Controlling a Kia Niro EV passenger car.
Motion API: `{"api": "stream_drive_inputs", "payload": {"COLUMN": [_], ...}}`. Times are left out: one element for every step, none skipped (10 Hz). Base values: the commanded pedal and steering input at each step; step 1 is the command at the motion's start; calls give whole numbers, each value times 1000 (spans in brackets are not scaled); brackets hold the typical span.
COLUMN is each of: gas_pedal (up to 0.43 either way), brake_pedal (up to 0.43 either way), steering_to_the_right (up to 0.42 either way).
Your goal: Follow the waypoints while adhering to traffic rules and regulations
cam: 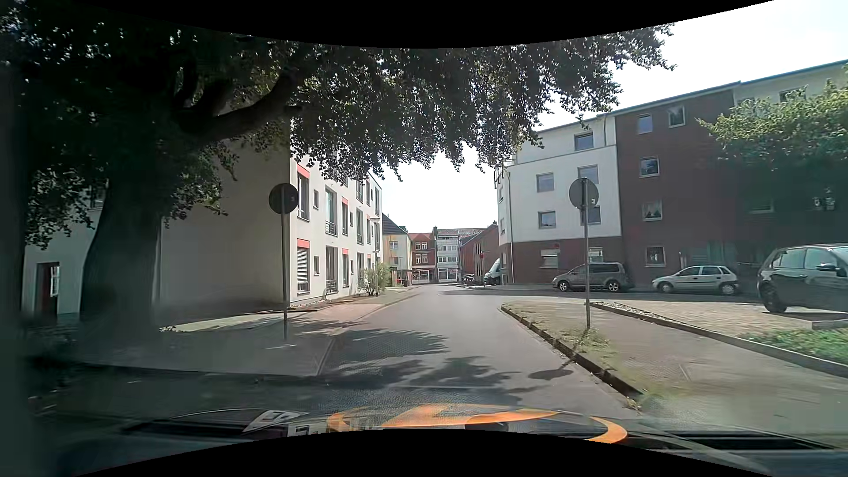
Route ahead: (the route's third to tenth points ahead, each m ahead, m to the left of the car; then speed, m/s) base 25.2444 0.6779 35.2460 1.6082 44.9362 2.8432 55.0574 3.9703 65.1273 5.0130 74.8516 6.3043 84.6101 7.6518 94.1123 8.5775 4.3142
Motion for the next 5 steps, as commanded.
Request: {"api": "stream_drive_inputs", "payload": {"gas_pedal": [0, 0, 0, 0, 0], "brake_pedal": [0, 0, 0, 0, 0], "steering_to_the_right": [-3, -3, -3, -3, -3]}}
